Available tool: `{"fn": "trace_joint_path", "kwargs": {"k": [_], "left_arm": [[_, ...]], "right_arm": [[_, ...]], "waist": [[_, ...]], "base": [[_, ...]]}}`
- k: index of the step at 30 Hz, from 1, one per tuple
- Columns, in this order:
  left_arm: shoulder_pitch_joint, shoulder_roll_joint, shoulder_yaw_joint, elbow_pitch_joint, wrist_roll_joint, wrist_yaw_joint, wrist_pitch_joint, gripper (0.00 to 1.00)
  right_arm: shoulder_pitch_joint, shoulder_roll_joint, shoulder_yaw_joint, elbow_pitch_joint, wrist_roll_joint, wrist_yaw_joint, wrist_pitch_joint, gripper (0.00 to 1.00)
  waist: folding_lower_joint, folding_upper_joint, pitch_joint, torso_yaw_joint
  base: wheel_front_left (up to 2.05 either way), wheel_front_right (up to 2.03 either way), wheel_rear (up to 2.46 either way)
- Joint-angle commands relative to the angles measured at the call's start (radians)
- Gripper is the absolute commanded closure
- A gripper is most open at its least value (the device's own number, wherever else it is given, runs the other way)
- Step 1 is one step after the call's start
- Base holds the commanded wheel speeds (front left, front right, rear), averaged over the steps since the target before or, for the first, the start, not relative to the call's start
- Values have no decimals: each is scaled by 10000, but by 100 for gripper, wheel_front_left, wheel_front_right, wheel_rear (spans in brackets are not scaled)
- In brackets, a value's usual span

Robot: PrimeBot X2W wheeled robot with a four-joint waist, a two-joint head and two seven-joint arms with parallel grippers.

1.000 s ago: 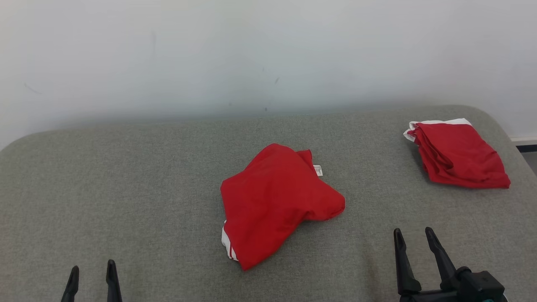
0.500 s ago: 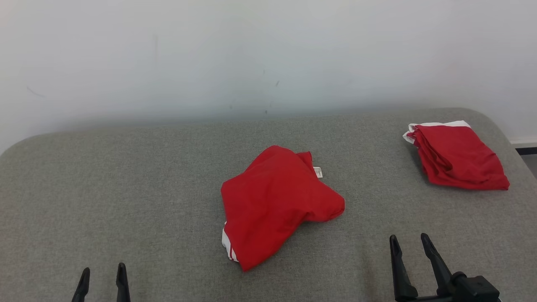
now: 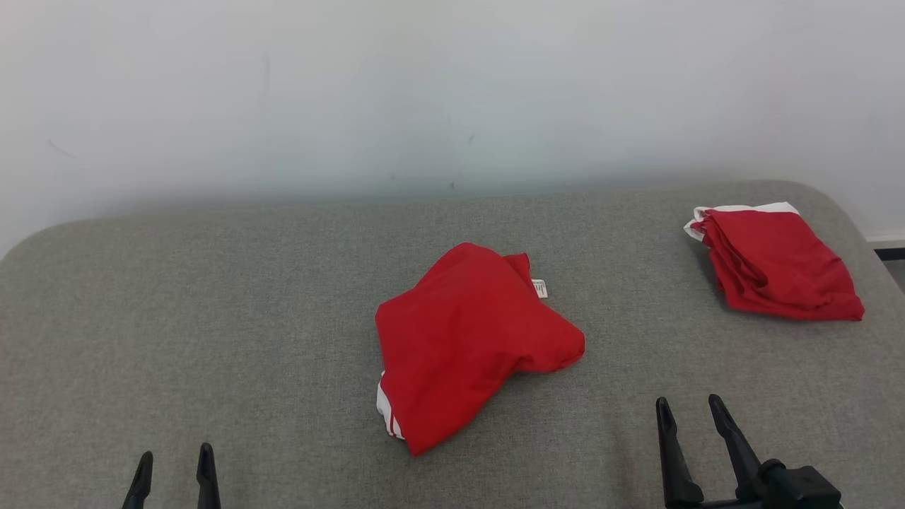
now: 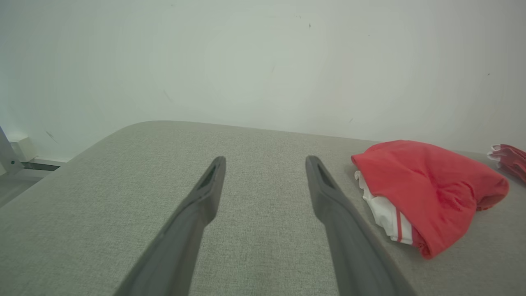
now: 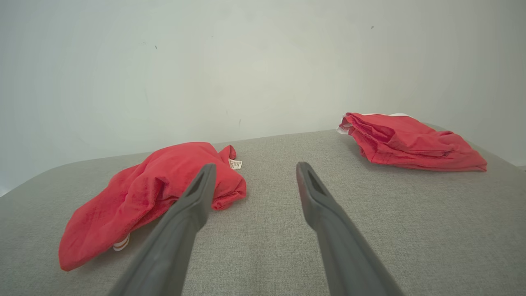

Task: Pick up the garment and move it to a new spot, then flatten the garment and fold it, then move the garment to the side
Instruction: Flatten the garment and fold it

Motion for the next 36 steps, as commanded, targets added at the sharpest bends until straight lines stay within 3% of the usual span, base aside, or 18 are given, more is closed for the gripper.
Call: {"fn": "trace_joint_path", "kwargs": {"k": [1,11,19,28,36], "left_arm": [[66,9,27,17,-15,10,-26,0],[-37,-26,78,101,-22,9,-26,0],[-1033,148,-514,588,-307,9,-26,0],[-2796,452,-1314,1819,-818,9,-26,0],[-4436,1010,-1952,3913,-1592,10,-26,0]], "right_arm": [[71,6,13,-12,-54,-16,0,0],[75,6,0,-15,-61,-16,0,0],[-135,6,171,82,-15,-16,0,0],[-404,8,378,221,24,-16,0,0],[-692,9,363,282,206,-17,0,0]], "waist": [[0,0,14,1],[0,0,73,-34],[0,0,174,-255],[0,0,406,-1288],[0,0,1025,-2510]], "base": [[0,0,0],[0,0,0],[0,0,0],[0,0,0],[0,0,0]]}}
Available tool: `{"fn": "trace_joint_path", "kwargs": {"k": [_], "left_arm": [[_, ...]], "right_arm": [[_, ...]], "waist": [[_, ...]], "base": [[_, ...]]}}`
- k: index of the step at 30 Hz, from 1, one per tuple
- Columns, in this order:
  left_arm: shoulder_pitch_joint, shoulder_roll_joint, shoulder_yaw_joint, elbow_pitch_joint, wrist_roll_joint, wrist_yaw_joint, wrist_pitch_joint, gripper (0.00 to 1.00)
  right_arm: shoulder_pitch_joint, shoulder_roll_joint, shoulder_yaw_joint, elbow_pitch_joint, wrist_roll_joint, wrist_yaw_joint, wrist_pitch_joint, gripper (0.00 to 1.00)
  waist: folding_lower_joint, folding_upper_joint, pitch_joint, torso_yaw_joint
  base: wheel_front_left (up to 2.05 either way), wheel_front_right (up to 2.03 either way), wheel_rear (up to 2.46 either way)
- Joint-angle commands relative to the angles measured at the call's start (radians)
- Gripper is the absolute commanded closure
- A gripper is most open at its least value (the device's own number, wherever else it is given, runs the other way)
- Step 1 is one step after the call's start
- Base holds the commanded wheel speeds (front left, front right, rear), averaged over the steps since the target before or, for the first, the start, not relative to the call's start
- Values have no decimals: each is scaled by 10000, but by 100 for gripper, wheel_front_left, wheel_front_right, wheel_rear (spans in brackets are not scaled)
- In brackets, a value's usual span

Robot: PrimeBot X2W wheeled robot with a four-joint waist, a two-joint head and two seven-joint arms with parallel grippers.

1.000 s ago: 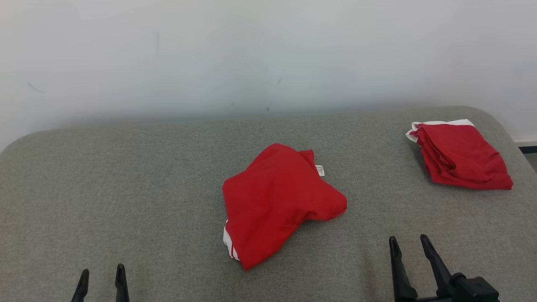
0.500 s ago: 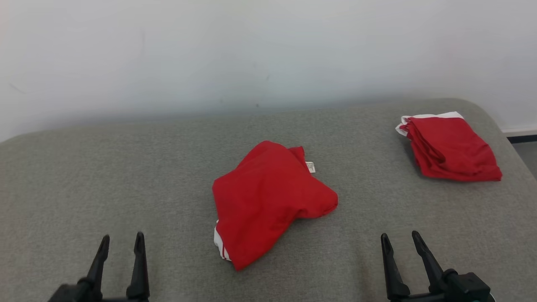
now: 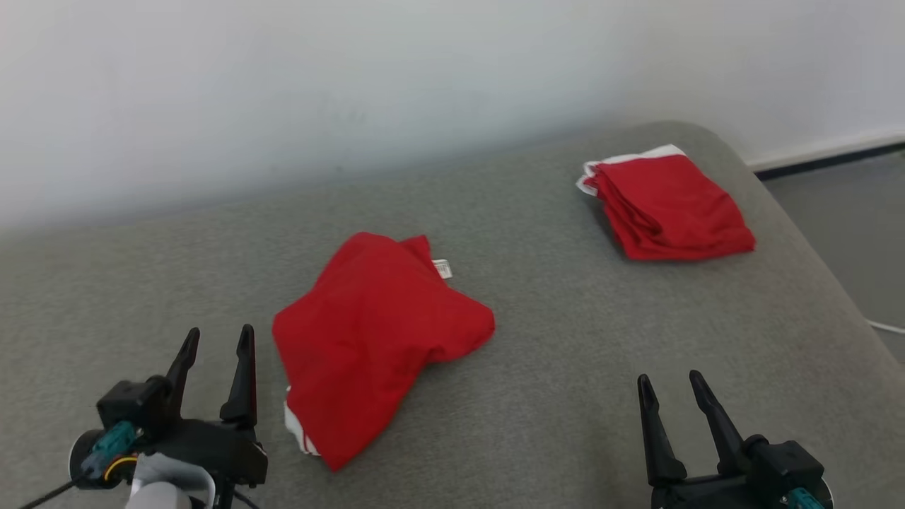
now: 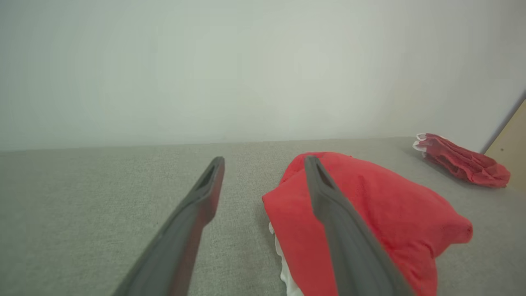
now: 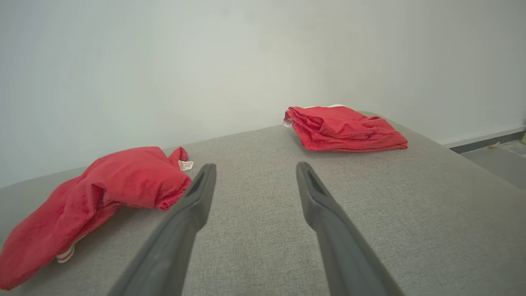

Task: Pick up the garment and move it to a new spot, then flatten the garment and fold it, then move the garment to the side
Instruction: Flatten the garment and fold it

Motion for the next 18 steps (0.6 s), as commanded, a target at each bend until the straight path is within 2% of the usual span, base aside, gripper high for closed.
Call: {"fn": "trace_joint_path", "kwargs": {"k": [1,11,15,18], "left_arm": [[-198,160,-152,396,-120,12,-24,0],[-1699,693,-1285,3309,-1462,12,-11,0],[-1966,730,-1608,3970,-1894,12,-10,0],[-2254,608,-2115,4342,-2639,12,21,0]], "right_arm": [[-68,12,-8,28,98,-20,0,0],[-350,12,74,125,363,-18,0,0],[-353,13,70,112,384,-18,0,0],[-324,12,5,107,407,-18,0,0]], "waist": [[-1,-1,530,-732],[-1,-1,887,-1481],[-1,-1,902,-1558],[-1,-1,906,-1561]], "base": [[0,0,0],[0,0,0],[0,0,0],[0,0,0]]}}
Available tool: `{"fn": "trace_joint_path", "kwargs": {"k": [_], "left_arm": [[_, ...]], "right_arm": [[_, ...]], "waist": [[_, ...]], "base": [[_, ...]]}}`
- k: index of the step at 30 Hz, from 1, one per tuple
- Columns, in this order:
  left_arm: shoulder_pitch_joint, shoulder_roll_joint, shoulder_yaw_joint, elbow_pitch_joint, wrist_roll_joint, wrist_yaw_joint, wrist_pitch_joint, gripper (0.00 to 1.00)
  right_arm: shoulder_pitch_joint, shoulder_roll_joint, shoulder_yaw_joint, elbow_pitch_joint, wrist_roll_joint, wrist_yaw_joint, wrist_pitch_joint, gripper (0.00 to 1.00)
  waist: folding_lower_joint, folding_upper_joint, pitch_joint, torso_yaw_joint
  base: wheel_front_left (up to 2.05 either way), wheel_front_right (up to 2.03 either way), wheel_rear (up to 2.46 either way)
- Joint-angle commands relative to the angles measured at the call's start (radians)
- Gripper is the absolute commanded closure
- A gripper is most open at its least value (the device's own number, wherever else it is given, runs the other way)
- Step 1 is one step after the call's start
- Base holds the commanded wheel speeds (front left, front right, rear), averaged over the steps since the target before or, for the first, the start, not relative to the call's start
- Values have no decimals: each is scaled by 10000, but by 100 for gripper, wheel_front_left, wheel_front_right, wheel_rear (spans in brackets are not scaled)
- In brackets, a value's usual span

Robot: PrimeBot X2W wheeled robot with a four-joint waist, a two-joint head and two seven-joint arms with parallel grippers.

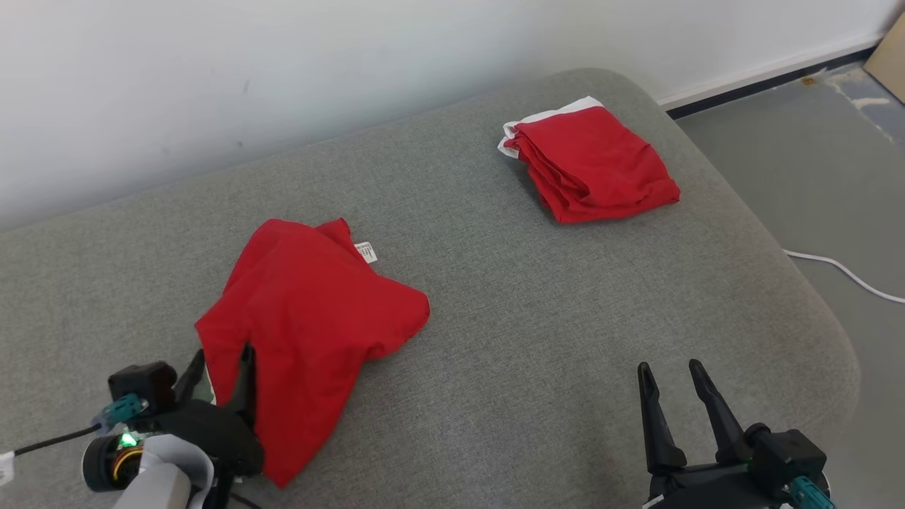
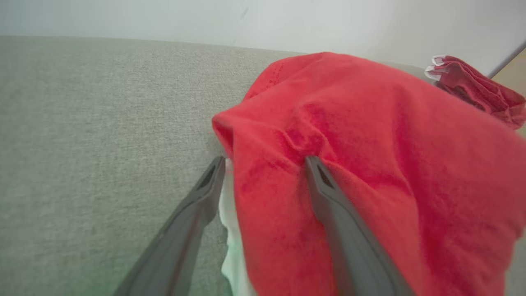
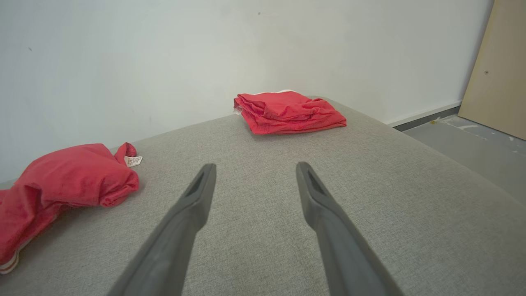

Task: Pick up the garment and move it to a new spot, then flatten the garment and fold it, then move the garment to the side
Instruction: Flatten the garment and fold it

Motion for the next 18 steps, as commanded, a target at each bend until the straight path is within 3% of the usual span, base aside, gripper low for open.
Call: {"fn": "trace_joint_path", "kwargs": {"k": [1,2,3,10,18], "left_arm": [[-180,64,-208,114,-175,12,18,53],[-246,140,-383,198,-185,12,15,71],[-305,154,-540,273,-260,12,11,100],[-913,276,-884,12,-63,12,-24,100],[-1591,-210,-664,-2418,1359,12,-28,100]], "right_arm": [[-13,10,-40,-20,49,-17,0,0],[-13,11,-46,-30,45,-17,0,0],[-32,13,-39,-66,39,-17,0,0],[45,10,-110,-176,-47,-17,0,0],[183,10,-136,-187,-119,-18,0,0]], "waist": [[-2,-1,7,14],[-2,-1,5,27],[-2,-1,5,40],[-2,-1,-70,245],[-2,-1,-224,658]], "base": [[0,0,0],[0,0,0],[0,0,0],[0,0,0],[0,0,0]]}}
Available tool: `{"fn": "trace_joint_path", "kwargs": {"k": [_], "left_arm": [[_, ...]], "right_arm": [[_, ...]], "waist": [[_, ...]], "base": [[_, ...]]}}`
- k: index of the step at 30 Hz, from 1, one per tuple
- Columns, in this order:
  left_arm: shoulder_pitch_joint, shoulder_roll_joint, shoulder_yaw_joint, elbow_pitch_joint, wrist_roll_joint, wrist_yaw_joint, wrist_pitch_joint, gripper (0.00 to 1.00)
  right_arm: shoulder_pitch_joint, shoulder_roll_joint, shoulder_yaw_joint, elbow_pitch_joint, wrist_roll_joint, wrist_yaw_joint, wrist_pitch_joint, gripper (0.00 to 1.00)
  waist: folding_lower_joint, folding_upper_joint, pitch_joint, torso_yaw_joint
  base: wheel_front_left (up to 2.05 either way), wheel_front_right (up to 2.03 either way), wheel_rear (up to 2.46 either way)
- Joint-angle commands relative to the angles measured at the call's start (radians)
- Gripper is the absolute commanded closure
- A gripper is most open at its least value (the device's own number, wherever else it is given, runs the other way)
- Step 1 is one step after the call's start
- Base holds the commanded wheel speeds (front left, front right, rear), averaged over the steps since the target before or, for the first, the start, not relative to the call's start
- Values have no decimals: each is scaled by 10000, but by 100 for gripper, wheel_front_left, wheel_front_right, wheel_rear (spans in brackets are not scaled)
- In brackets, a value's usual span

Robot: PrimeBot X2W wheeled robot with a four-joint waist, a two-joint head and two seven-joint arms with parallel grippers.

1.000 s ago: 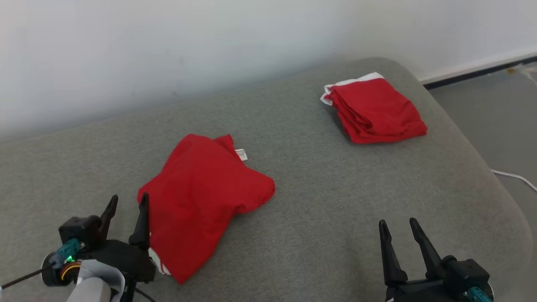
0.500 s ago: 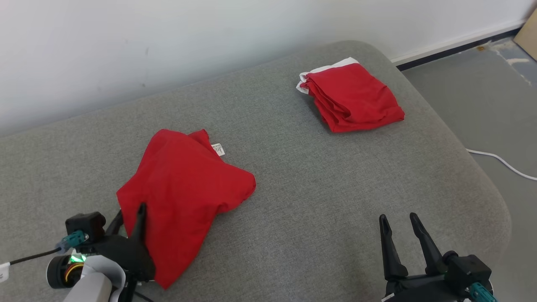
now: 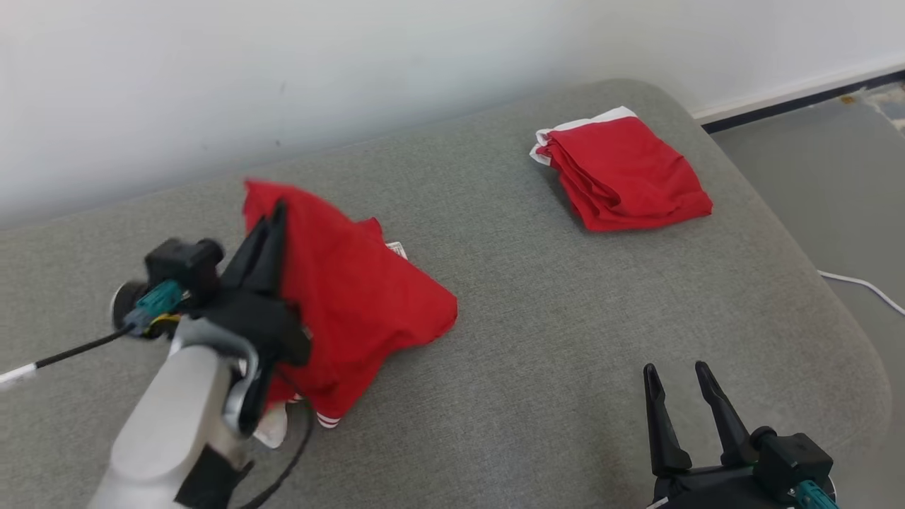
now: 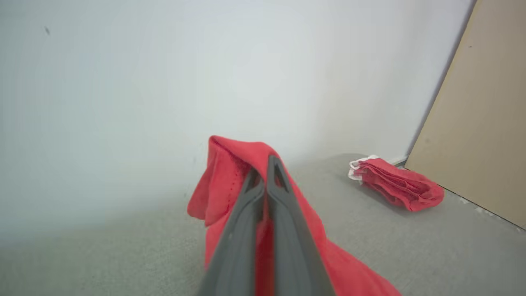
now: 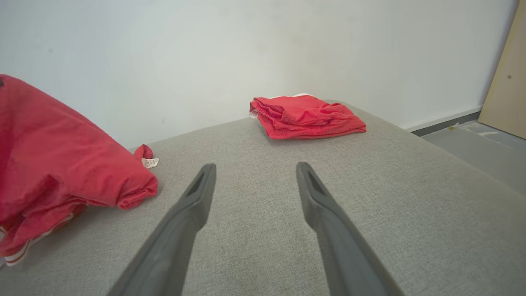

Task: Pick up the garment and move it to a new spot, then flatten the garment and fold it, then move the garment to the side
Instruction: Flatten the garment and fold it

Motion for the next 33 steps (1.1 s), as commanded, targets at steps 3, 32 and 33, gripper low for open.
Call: {"fn": "trace_joint_path", "kwargs": {"k": [3,32,33], "left_arm": [[-117,-553,-51,-951,644,12,-24,100],[1159,-1815,-4216,-1936,-1127,260,-25,0],[1192,-1817,-3961,-2104,-1000,316,-25,0]], "right_arm": [[83,12,53,5,-99,-19,0,0],[368,12,-129,120,-14,-19,0,0],[402,13,-147,112,8,-19,0,0]], "waist": [[-1,-1,-143,228],[-1,-1,-654,887],[-1,-1,-693,999]], "base": [[0,0,0],[0,0,0],[0,0,0]]}}
